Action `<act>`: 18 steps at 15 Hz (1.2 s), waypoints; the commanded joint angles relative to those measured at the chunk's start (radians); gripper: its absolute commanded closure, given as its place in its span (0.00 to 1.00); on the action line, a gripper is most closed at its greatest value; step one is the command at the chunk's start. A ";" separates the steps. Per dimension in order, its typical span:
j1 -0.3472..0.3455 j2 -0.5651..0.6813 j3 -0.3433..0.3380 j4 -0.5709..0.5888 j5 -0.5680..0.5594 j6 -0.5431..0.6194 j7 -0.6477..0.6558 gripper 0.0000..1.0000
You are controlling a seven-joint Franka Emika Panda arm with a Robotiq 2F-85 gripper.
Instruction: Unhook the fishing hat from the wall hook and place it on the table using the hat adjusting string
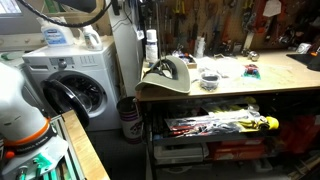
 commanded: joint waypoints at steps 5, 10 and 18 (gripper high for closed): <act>0.098 0.065 -0.052 0.031 -0.051 -0.093 0.052 0.61; 0.143 0.100 -0.067 0.042 0.058 -0.197 0.003 0.33; 0.196 0.078 -0.104 0.080 0.524 -0.272 -0.267 0.00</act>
